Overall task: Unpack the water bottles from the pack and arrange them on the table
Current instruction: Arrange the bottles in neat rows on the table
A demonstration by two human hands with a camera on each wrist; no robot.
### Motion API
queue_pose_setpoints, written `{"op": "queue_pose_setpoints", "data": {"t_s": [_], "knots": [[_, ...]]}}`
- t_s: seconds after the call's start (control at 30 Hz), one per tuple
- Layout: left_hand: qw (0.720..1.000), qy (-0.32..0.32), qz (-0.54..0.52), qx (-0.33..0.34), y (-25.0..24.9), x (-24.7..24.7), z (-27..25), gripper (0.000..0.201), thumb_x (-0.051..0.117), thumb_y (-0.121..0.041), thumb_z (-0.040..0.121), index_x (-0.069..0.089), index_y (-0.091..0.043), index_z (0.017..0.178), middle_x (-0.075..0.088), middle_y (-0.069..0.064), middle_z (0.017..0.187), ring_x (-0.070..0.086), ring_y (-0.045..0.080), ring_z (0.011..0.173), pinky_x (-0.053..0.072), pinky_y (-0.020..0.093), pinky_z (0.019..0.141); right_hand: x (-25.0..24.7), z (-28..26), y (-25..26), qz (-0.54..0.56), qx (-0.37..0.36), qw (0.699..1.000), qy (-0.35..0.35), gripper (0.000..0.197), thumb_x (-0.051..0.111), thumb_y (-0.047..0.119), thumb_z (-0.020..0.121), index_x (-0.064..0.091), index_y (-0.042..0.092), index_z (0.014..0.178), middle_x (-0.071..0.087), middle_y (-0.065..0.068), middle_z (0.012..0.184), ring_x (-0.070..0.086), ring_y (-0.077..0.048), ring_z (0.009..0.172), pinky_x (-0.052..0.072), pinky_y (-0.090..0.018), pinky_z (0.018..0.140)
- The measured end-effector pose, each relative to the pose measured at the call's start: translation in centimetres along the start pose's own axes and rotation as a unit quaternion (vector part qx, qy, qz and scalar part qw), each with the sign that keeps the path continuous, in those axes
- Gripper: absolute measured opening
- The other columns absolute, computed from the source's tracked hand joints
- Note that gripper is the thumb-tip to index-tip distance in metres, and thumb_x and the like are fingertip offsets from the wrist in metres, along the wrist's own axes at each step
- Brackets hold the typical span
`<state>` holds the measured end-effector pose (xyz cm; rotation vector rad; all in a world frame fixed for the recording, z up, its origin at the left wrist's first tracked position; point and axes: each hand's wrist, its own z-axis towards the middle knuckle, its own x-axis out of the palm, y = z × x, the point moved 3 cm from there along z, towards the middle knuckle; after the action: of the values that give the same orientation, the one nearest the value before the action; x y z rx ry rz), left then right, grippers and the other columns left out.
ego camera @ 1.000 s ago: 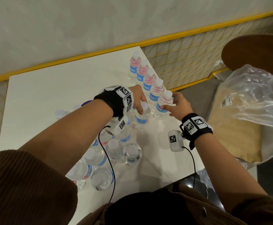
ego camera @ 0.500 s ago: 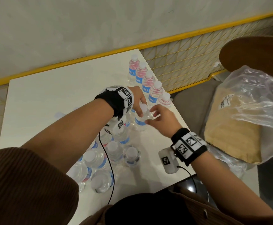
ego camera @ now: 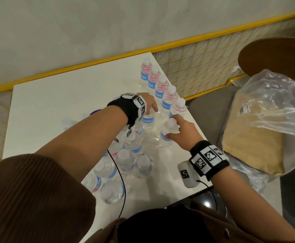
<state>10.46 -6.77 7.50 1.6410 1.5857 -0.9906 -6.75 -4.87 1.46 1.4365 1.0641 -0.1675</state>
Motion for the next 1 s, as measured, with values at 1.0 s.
{"op": "queue_pose_setpoints", "data": {"t_s": [1.0], "knots": [[1.000,-0.025,-0.019,-0.004,-0.1,0.2,-0.5,0.043,0.050,-0.005,0.092,0.056,-0.023,0.130,0.059,0.011,0.126,0.056,0.027,0.112,0.043,0.026,0.088,-3.1,-0.1,-5.7,0.109,0.076,0.987,-0.094,0.071,0.082,0.017,0.070,0.043,0.017,0.129,0.057,-0.003,0.129,0.057,-0.015,0.103,0.042,-0.024,0.084]]}}
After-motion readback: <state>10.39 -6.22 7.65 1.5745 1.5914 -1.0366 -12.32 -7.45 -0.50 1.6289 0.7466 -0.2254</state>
